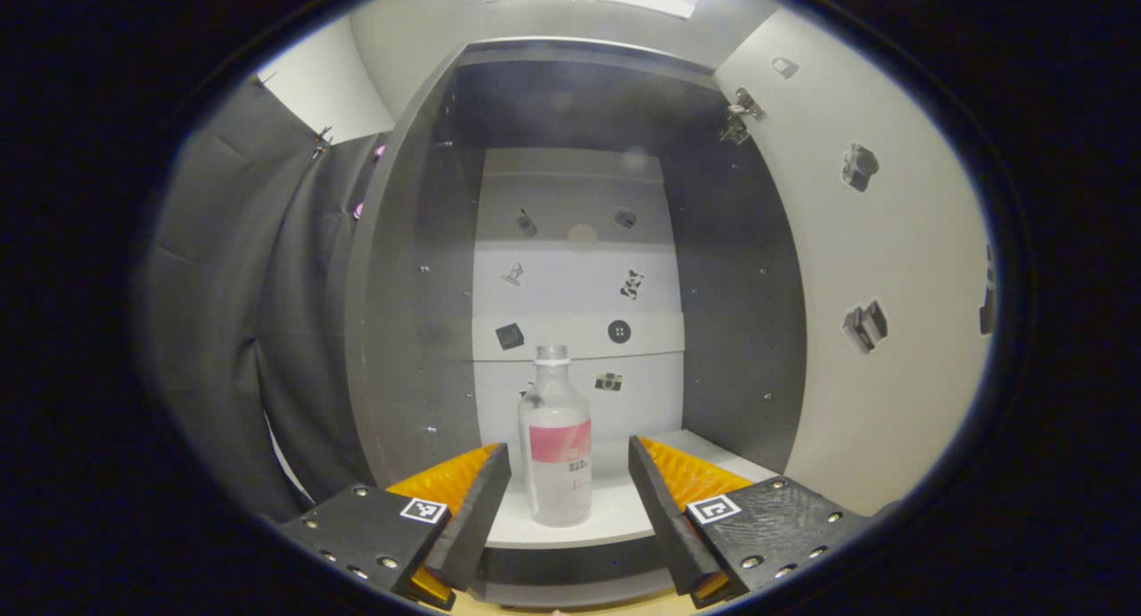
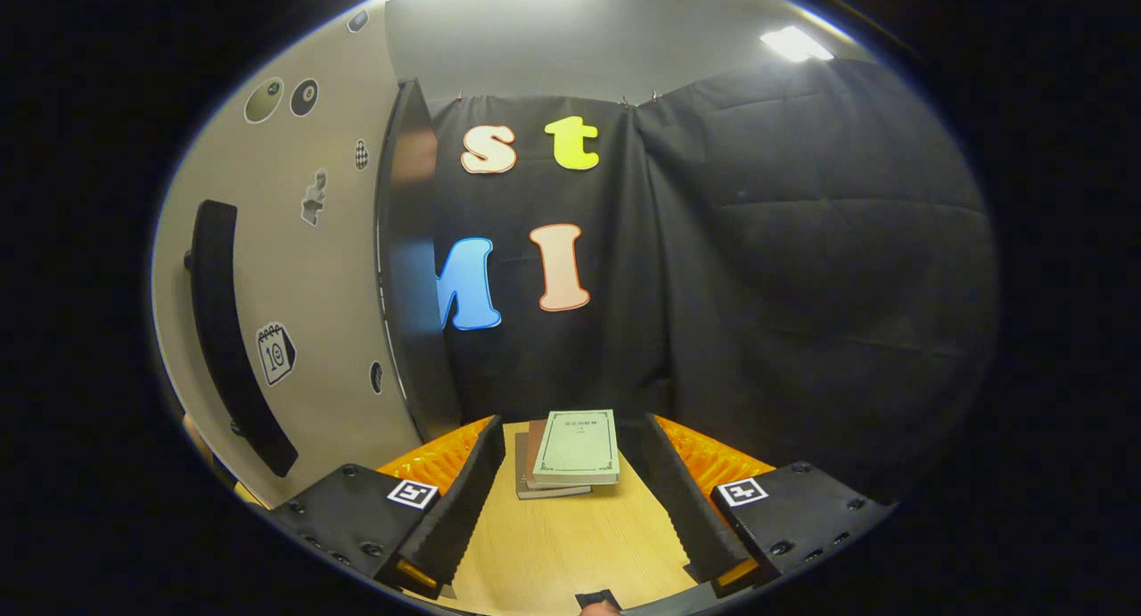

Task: Open the cabinet door with the right hand, grasp the bottle in the cabinet with the left hand and place it on the coaster, then close the cabinet door with the right hand.

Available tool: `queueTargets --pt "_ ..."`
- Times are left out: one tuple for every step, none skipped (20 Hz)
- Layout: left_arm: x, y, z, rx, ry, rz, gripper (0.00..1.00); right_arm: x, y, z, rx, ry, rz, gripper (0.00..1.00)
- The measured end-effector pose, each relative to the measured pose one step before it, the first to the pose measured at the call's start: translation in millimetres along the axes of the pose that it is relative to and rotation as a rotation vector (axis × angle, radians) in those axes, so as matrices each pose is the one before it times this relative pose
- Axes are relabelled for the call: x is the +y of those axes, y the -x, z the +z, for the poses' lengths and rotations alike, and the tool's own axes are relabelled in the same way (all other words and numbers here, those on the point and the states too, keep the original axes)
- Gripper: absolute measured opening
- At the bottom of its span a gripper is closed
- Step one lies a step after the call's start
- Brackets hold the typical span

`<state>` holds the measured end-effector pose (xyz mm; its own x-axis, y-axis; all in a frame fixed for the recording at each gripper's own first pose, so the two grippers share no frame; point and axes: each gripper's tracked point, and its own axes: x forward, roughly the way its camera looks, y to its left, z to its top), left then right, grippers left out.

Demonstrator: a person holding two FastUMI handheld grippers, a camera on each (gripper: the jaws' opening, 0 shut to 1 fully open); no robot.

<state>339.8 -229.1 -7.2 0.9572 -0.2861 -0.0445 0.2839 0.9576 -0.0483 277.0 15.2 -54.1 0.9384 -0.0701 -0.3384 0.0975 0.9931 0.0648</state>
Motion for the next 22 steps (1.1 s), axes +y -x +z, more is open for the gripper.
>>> queueTargets --pt "0.78 -7.06 -4.66 0.00865 0.00252 -0.0045 0.82 0.85 -2.74 -0.87 0.00095 -0.00389 -0.00987 0.98" --pt "0.4 -6.75 -3.79 0.00739 0.00215 -0.00599 0.82 0.45 -2.25 -1.0 0.00054 -0.00296 -0.00965 0.98" --pt "1.21 -7.46 -3.95 0.00615 0.00008 -0.00278 0.82 0.66 -1.61 -1.92 0.00133 -0.00078 -0.00806 0.98" --pt "2.82 -7.49 -3.09 0.00529 -0.00105 -0.00001 0.82 0.48 -0.92 -1.78 0.00284 0.00005 -0.01048 0.98" --pt "2.69 -9.23 -4.97 0.00543 -0.0007 -0.00325 0.82 0.3 -2.44 -1.48 0.00297 -0.00058 -0.01023 0.98" --pt "1.36 -7.3 -4.51 0.00501 -0.00032 -0.00216 0.82 0.65 -2.72 -0.51 0.00339 -0.00121 -0.00843 0.98" --pt "3.08 -6.92 -3.65 0.00421 0.00121 0.0006 0.82 1.46 -1.49 -1.26 0.00167 -0.00122 -0.00596 0.98" --pt "2.05 -6.11 -3.36 0.00385 0.00228 0.00225 0.82 0.95 -1.63 0.42 -0.00054 -0.00144 -0.006 0.98" --pt "2.29 -6.14 -4.05 0.00444 0.00427 0.00088 0.82 0.71 -1.04 -0.97 0.00057 -0.00119 -0.00455 0.98" --pt "1.79 -5.42 -2.5 0.00564 0.00332 0.00063 0.82 0.58 -1.49 -0.18 0.0018 -0.00126 -0.00443 0.98" --pt "0.81 -4.52 -3.08 0.00619 0.00215 -0.00062 0.82 0.84 -2.17 -0.38 0.0019 0.00029 -0.00236 0.98" --pt "1.45 -4.25 -1.29 0.00497 0.00064 -0.00154 0.82 0.98 -1.0 -0.39 0.00265 0.00178 -0.00306 0.98" --pt "0.4 -3.78 -2.69 0.00412 -0.00154 -0.00146 0.82 0.28 -0.57 -1.4 0.00358 0.00288 -0.00268 0.93" --pt "-0.29 -2.26 -1.22 0.00326 -0.00279 -0.00189 0.82 0.72 -0.33 -0.09 0.00232 0.00239 -0.00185 0.93" --pt "-0.44 -1.37 -1.13 0.00171 -0.00078 0.00032 0.82 -0.15 -0.72 -0.38 0.00214 0.00204 -0.00062 0.98" --pt "-0.29 0.84 0.08 -0.0012 0.00182 0.00083 0.8 0.82 -0.61 0.28 0.00192 0.00171 0.00171 0.98" --pt "1.66 2.28 1.31 -0.00619 0.006 0.00397 0.8 0.57 -0.27 0.06 0.00001 0.00172 0.00209 0.98" --pt "1.6 2.92 1.73 -0.00507 0.00527 0.00544 0.82 -0.26 0.67 1.27 -0.00106 0.0021 0.00302 0.93" --pt "2.14 0.56 2.13 -0.00785 0.00617 0.00777 0.8 -1.16 0.54 0.11 -0.00006 0.00159 0.00356 0.93" --pt "1.1 5.0 0.87 0.00242 0.00808 0.00106 0.79 -0.73 0.53 0.79 -0.00034 0.00077 0.00573 0.98" --pt "1.3 6.35 -0.03 0.00136 0.01211 0.00338 0.77 0.62 0.12 0.14 -0.00019 0.00053 0.00673 0.98" --pt "1.69 5.39 0.42 0.00217 0.0123 0.00259 0.75 0.06 1.7 1.04 -0.00048 0.00093 0.0094 0.98"
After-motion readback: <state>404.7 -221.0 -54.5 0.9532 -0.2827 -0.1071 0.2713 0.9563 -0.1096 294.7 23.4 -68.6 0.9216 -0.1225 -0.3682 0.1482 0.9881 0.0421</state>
